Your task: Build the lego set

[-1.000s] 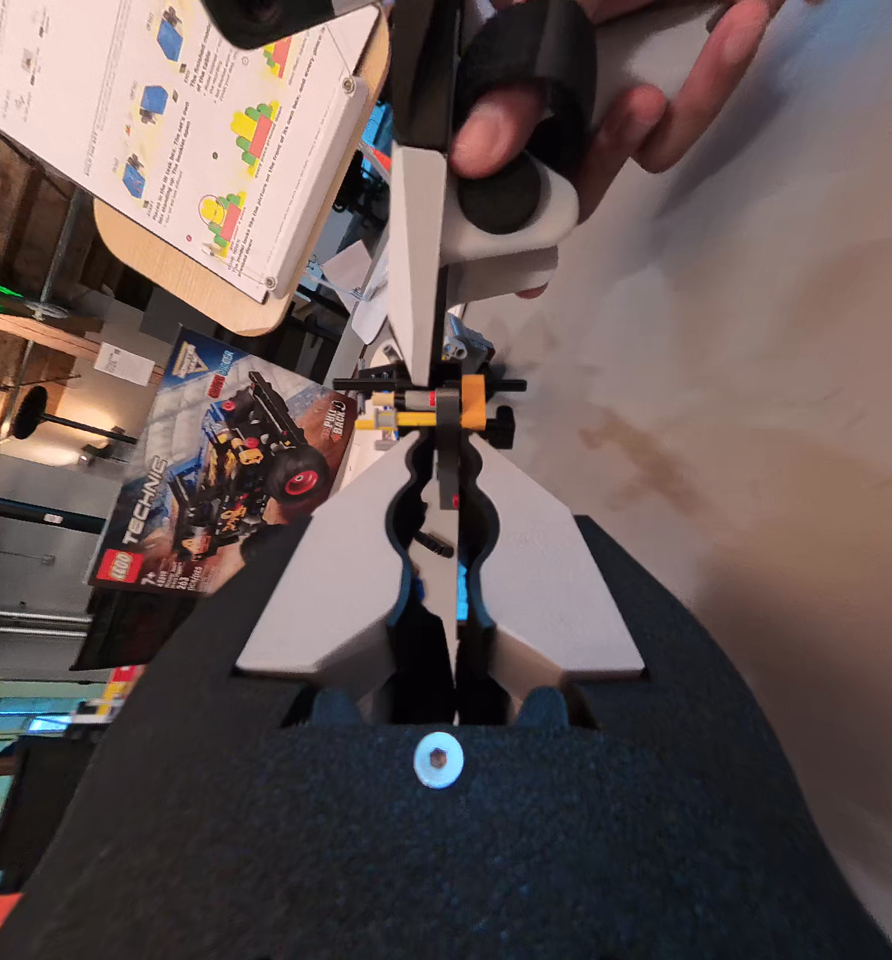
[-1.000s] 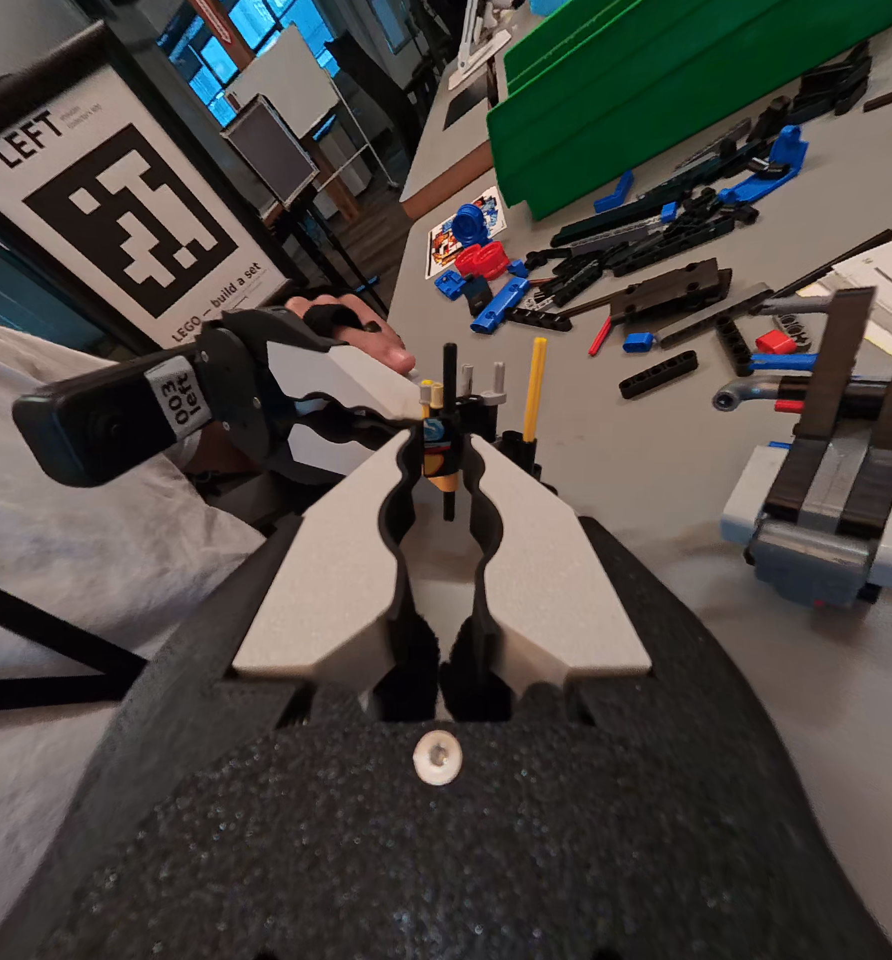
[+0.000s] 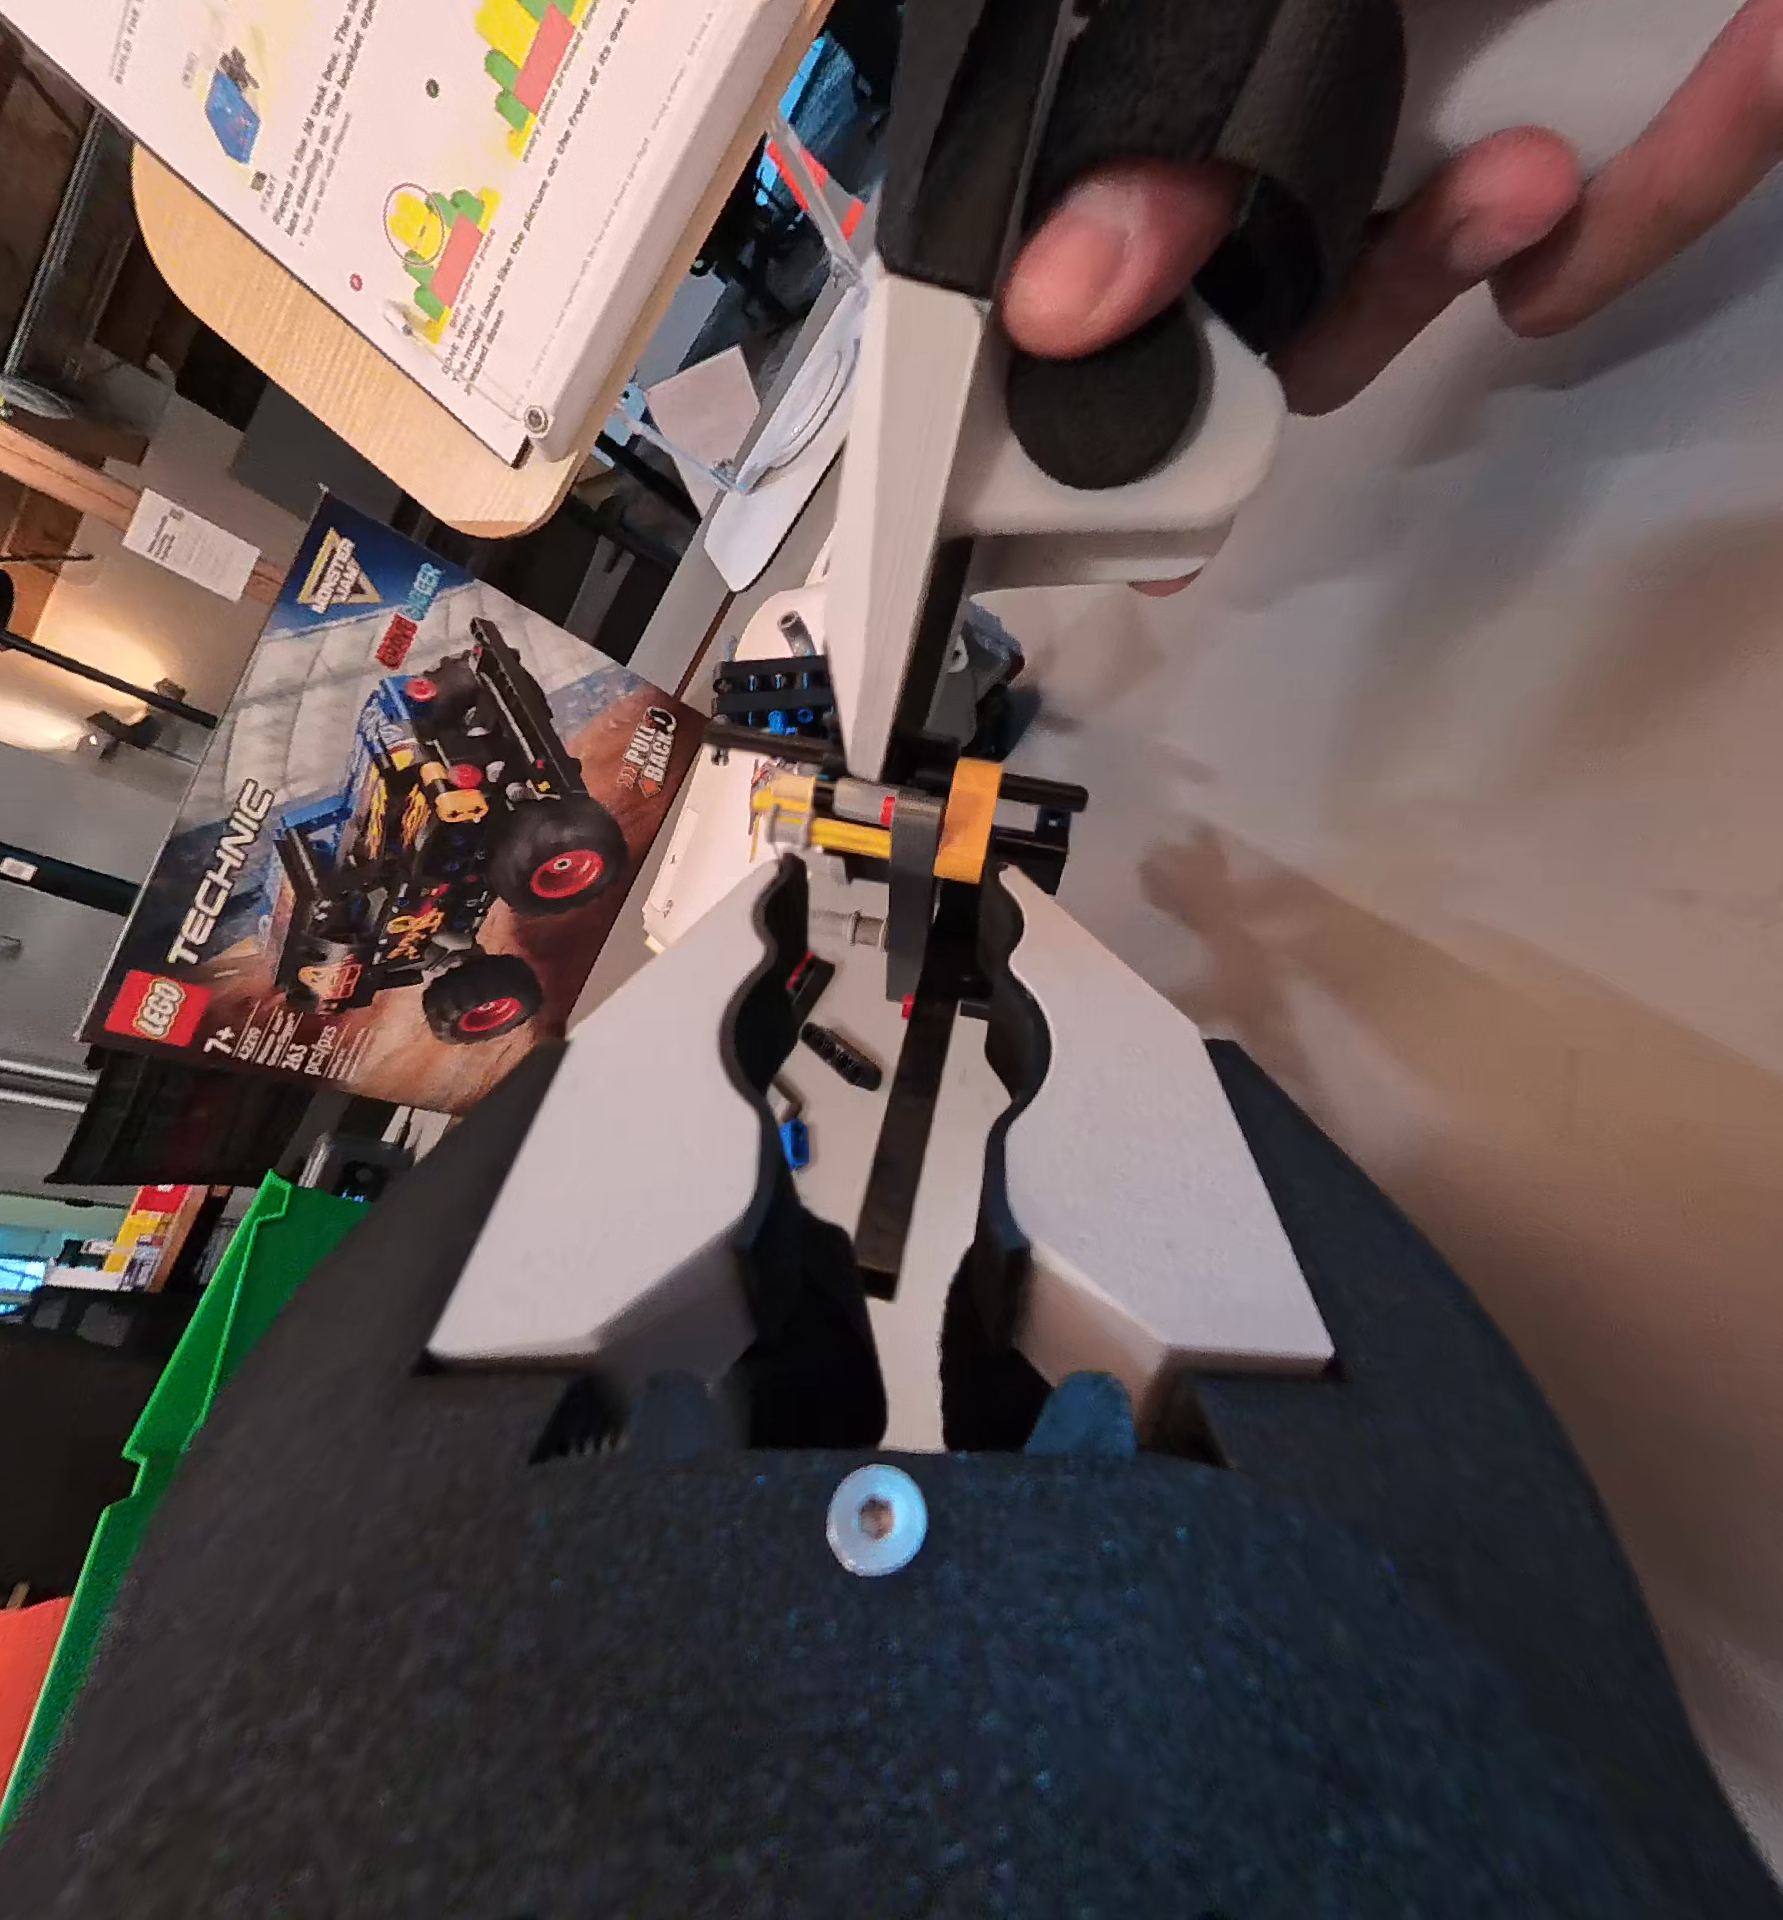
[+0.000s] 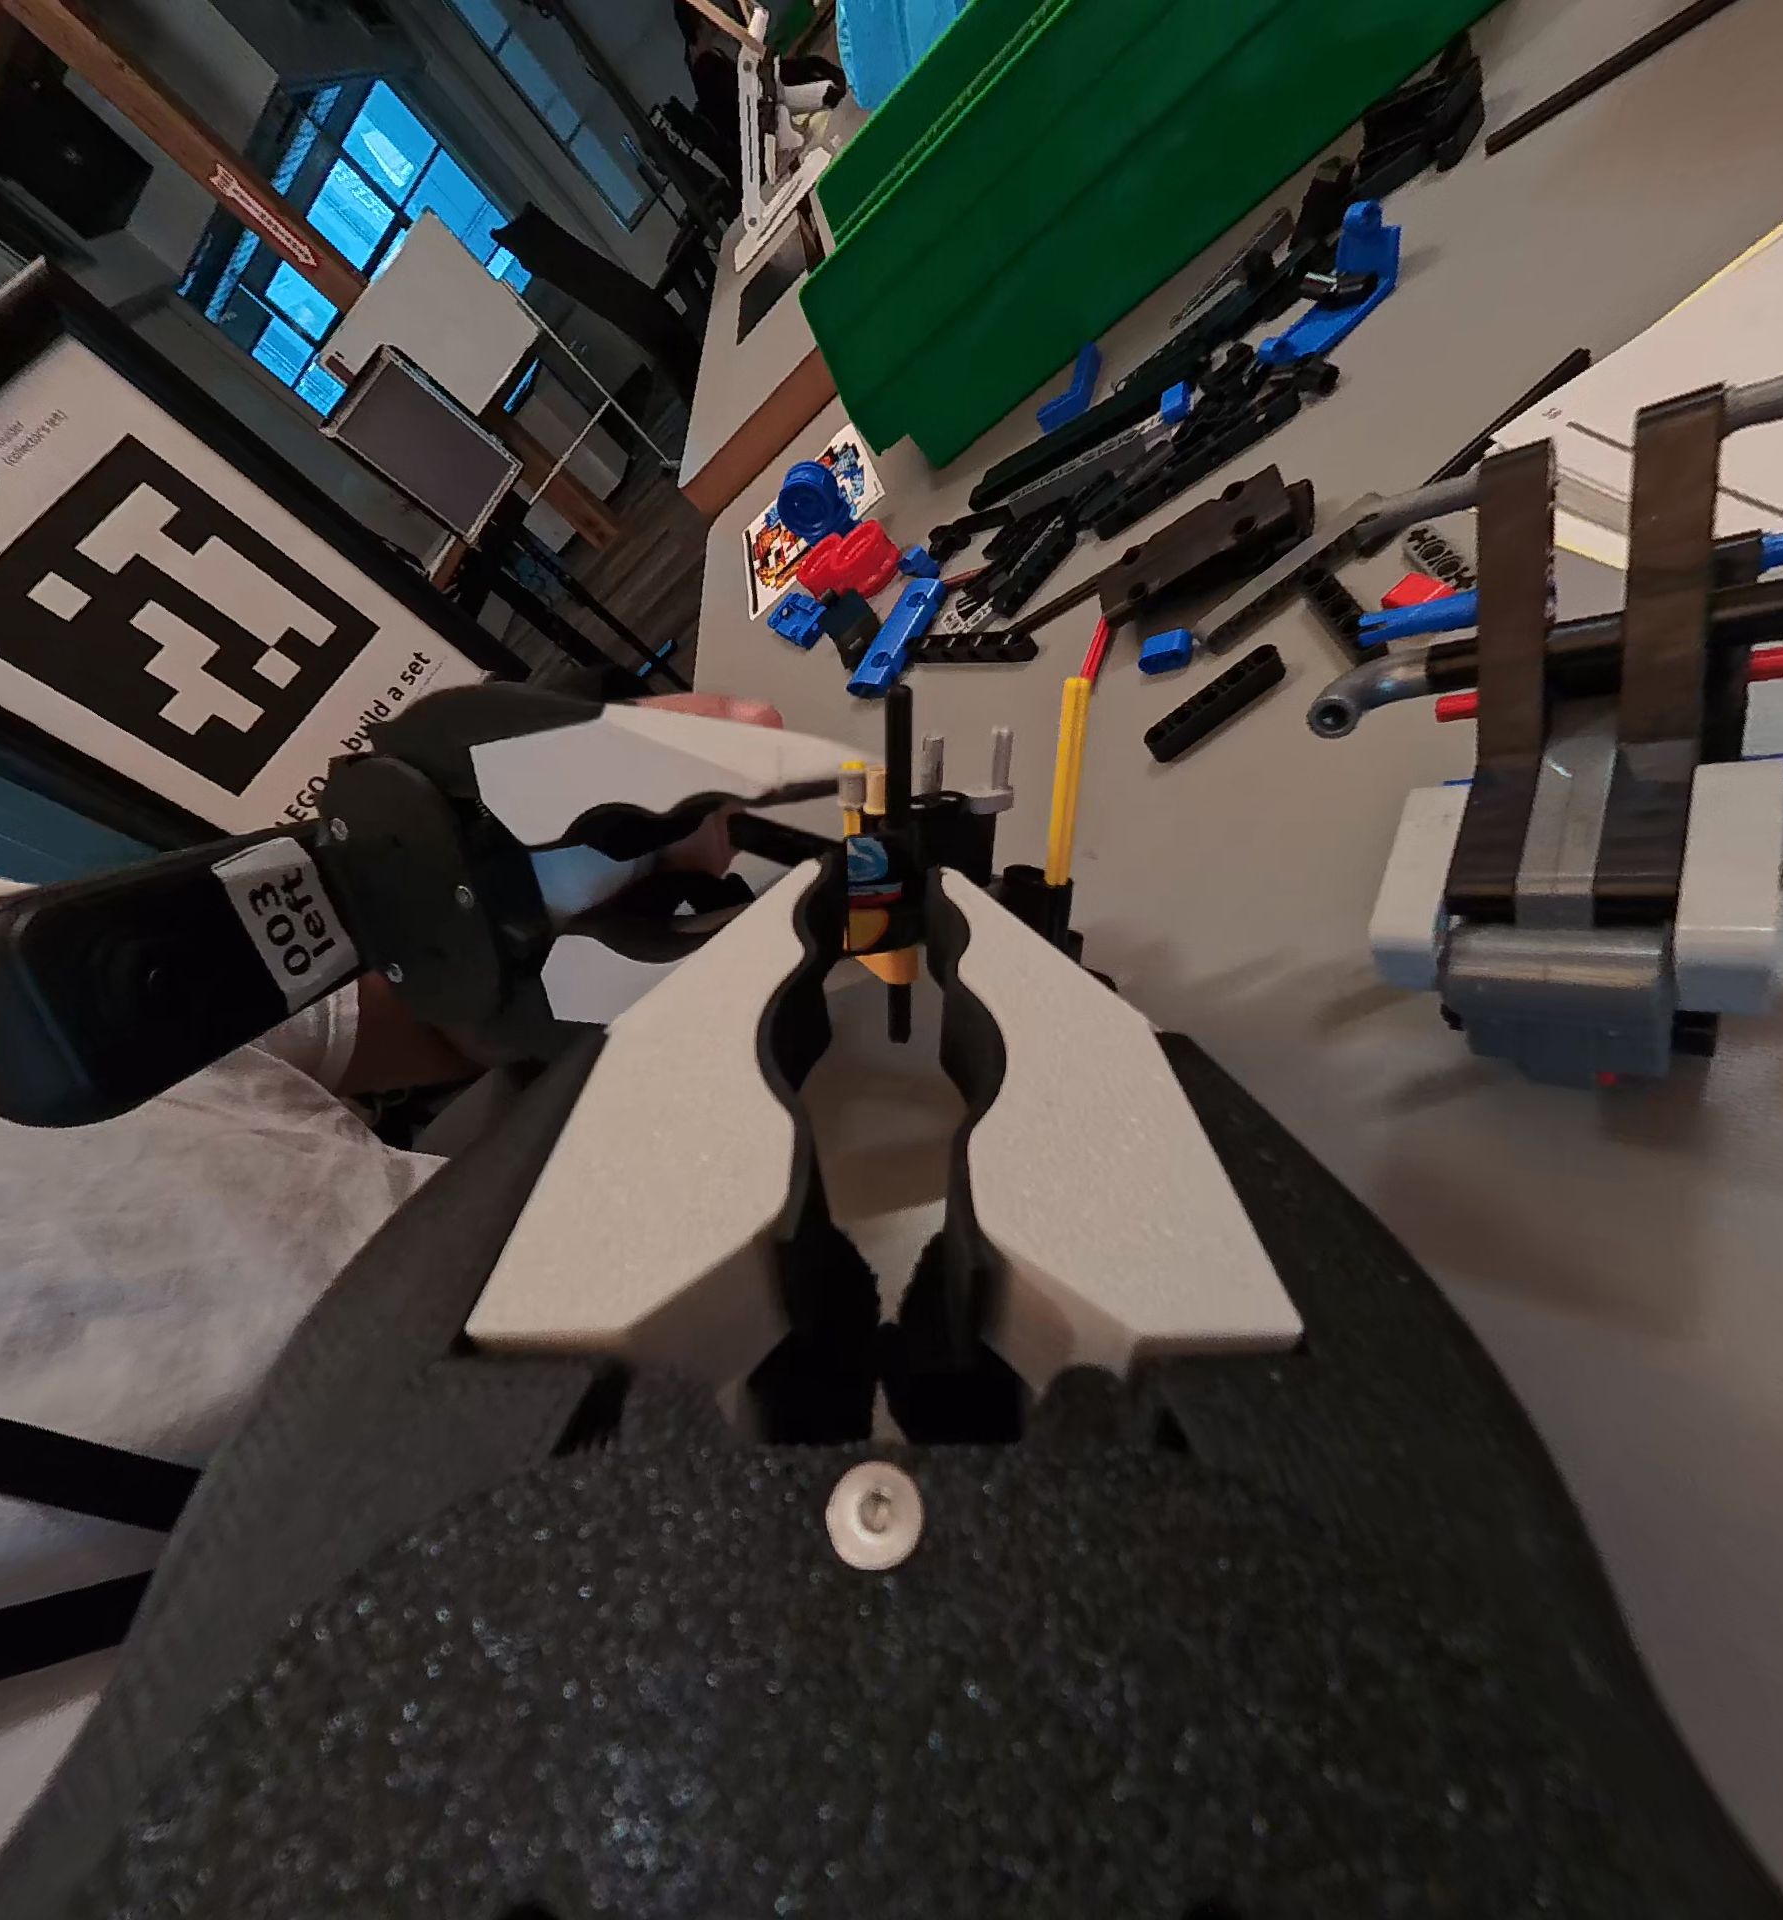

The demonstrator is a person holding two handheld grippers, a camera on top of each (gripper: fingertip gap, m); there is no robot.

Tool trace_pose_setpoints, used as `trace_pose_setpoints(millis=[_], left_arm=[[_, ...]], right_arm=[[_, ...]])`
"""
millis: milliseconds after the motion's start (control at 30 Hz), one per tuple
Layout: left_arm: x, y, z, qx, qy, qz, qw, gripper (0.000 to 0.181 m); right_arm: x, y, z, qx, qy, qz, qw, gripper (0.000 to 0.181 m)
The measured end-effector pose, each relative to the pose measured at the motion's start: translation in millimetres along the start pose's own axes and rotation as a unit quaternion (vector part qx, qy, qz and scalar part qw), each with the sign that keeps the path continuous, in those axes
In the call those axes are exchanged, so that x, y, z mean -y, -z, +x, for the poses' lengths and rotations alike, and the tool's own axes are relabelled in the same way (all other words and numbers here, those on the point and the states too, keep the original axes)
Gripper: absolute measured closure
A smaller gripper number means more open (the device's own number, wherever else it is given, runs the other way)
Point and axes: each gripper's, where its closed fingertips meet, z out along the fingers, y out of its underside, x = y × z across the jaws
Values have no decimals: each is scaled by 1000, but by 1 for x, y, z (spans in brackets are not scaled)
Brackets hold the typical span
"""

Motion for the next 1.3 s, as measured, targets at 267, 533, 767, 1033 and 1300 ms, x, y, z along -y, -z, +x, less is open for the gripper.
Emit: trace_pose_setpoints(millis=[267,533,767,1033,1300], left_arm=[[2,-1,-1,9,-13,3,1000,145],[1,1,-1,9,-22,2,1000,142],[-2,2,3,2,-34,-1,999,145],[1,6,2,6,-13,18,1000,150],[0,4,3,4,-45,9,999,133]], right_arm=[[-3,-2,0,-4,9,-11,1000,168],[-5,-3,-1,-6,15,-17,1000,167],[-10,-5,-1,-10,23,-30,999,168],[-8,-5,-5,-9,51,-26,998,167],[-13,-6,-2,-23,60,-46,997,168]])
